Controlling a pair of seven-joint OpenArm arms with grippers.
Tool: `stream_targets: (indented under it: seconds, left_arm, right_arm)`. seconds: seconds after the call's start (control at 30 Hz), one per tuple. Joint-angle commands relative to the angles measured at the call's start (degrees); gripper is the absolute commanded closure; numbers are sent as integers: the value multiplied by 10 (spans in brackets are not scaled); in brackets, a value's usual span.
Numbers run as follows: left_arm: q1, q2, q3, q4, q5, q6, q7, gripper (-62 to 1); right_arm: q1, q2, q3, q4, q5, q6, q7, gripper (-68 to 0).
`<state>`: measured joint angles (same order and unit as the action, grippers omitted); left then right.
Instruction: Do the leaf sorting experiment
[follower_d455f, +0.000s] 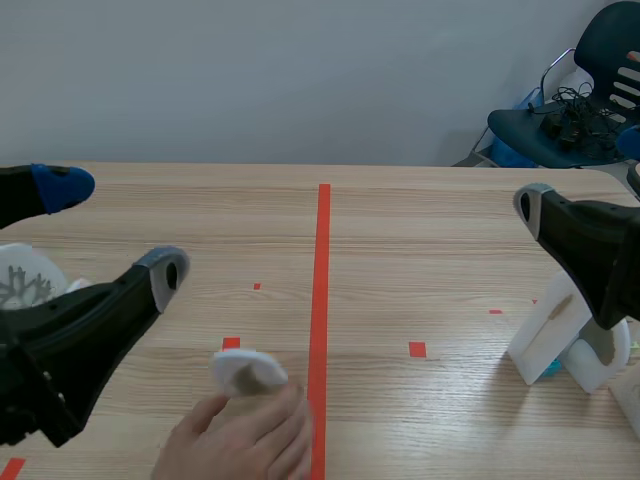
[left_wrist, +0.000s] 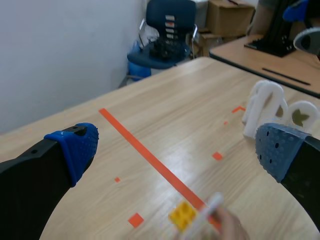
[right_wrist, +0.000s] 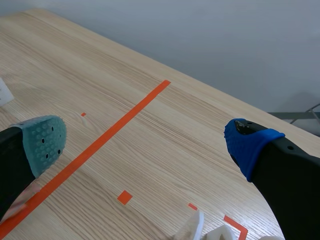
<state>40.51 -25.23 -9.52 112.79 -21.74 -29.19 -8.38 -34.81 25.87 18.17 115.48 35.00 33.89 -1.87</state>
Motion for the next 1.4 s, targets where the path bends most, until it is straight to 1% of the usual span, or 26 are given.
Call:
stream_targets:
  seconds: [0.0,0.47,0.6,0.7,0.8,0.97,1.0,1.03,1.13,1.27,1.3,1.37]
  left_arm:
    - [-3,1,2,-9,-6,3,-7,-623]
    - [-4,1,2,-11,-6,3,-7,-623]
    - [-11,1,3,-27,3,4,26,-623]
    - [-25,1,9,-70,3,5,35,-623]
    - [-48,2,23,-131,3,3,33,-623]
    - [-109,6,78,-242,3,-2,16,-623]
    - [-122,7,92,-262,9,-2,9,-623]
    - [-136,11,106,-282,25,-2,-2,-623]
    - [-181,27,146,-336,90,-2,-37,-623]
    - [-246,52,201,-403,150,1,-80,-623]
    - [-262,58,214,-420,167,7,-87,-623]
    - [-292,72,240,-451,192,24,-97,-623]
  right_arm:
    - [5,2,1,-1,6,0,6,-679]
    - [5,2,1,-1,6,0,2,-679]
    - [5,2,1,-1,6,0,3,-679]
    - [5,2,1,-1,6,0,3,-679]
    - [5,2,1,-1,6,0,2,-679]
    - [5,2,1,-1,6,0,2,-679]
    - [5,2,1,-1,6,0,2,-679]
    - [5,2,1,-1,6,0,2,-679]
    - [5,2,1,-1,6,0,2,-679]
    - [5,2,1,-1,6,0,2,-679]
    - [5,2,1,-1,6,0,2,-679]
    - [5,2,1,-1,6,0,2,-679]
